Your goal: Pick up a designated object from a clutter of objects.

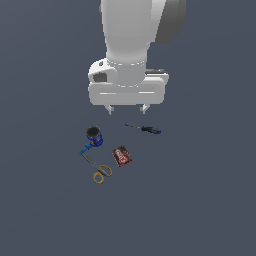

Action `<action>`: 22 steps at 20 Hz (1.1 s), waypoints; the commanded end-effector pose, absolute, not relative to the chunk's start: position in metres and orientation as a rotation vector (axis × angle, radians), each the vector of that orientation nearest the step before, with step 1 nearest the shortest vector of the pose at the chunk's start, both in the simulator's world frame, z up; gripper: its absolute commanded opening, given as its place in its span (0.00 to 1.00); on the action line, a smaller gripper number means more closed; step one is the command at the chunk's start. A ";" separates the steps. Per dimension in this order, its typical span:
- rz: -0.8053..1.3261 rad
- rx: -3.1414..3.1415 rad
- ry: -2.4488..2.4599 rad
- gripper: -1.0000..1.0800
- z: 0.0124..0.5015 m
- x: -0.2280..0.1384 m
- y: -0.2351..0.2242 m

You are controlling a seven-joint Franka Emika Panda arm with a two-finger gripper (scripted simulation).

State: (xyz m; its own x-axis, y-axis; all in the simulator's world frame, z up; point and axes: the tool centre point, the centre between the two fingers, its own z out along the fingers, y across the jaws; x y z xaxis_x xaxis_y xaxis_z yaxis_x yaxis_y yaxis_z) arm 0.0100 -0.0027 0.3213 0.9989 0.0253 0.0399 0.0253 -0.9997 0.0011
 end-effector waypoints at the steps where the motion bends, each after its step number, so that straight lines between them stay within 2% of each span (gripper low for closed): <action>1: 0.063 3.140 0.040 0.96 0.321 0.010 -0.003; 11: 0.064 3.145 0.164 0.96 0.323 0.008 0.026; 22: 0.060 3.135 0.251 0.96 0.306 0.005 0.029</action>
State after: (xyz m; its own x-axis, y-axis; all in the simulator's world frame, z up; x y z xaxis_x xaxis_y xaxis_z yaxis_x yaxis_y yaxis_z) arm 0.0057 0.0274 0.3110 0.9890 0.1427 0.0398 0.1429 -0.9897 -0.0020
